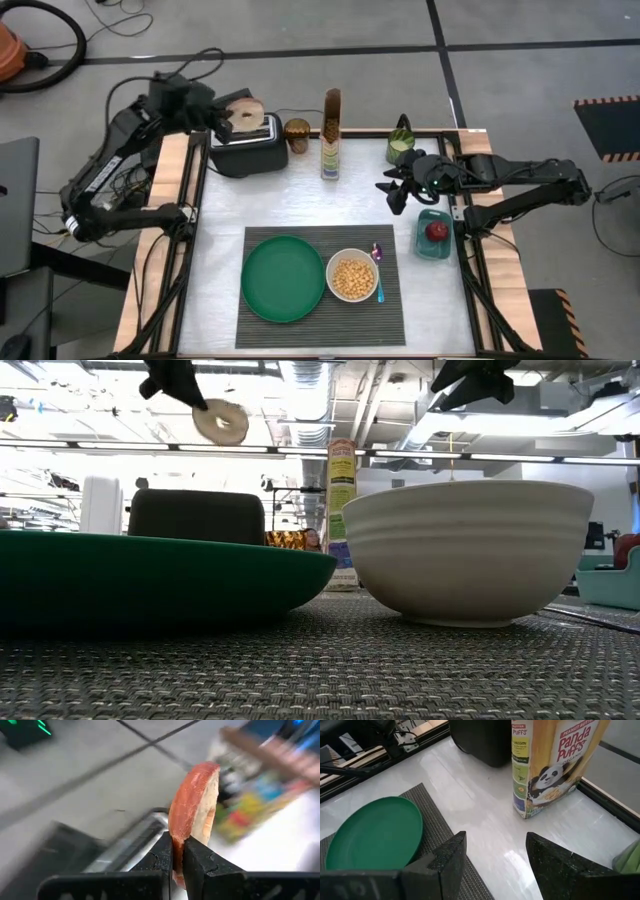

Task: Arrange a breakfast setting
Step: Put the bagel on the green plate

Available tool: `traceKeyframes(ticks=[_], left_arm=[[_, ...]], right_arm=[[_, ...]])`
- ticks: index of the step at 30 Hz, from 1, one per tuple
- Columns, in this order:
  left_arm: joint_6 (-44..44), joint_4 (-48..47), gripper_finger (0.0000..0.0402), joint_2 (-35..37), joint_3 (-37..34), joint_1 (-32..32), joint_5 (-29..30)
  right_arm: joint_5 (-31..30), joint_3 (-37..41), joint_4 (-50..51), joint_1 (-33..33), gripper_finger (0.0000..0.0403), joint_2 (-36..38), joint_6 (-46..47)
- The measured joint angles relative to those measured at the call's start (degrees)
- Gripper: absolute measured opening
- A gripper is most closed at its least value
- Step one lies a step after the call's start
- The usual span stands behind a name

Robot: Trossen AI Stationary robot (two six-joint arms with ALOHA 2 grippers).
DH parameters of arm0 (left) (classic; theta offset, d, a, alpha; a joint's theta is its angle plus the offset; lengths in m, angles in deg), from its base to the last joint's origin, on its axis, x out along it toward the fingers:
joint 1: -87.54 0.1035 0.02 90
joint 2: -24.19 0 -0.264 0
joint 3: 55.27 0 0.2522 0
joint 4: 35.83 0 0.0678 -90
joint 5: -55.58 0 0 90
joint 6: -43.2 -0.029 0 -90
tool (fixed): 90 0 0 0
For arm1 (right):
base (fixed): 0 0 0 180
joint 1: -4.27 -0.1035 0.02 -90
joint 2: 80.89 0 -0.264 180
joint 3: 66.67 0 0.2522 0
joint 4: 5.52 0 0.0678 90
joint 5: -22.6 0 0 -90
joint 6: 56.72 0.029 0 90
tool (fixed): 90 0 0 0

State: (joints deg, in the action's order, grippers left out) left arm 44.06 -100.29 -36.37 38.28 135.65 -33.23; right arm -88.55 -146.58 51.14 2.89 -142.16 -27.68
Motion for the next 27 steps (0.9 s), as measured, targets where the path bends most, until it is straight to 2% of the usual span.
traceKeyframes(ticks=[5, 8, 12, 15, 21, 27], left_arm=[[17.3, -4.6, 0.0005, 2.8, 0.0, -0.7, -17.7], [21.7, -9.5, 0.0005, 3.1, 0.0, -4.6, -23.2], [25.8, -15.8, 0.0005, 2.8, -0.3, -12.8, -20.8], [30.0, -15.5, 0.0005, 2.8, -2.7, -20.1, -18.9], [38.7, -5.2, 0.0005, 2.7, -12.5, -35.5, -17.0], [46.5, 7.8, 0.0005, 2.5, -24.5, -44.7, -16.4]], right_arm=[[0.0, 0.0, 0.0, -0.1, 0.0232, 0.0, 1.0], [0.0, 0.0, 0.0, -0.1, 0.0232, 0.0, 1.0], [0.0, 0.0, 0.0, -0.1, 0.0232, 0.0, 1.0], [0.0, 0.0, 0.0, -0.1, 0.0232, 0.0, 1.0], [0.2, 0.0, 0.1, -0.1, 0.0232, 0.0, 1.0], [0.2, 0.0, 0.1, -0.1, 0.0232, 0.0, 1.0]])
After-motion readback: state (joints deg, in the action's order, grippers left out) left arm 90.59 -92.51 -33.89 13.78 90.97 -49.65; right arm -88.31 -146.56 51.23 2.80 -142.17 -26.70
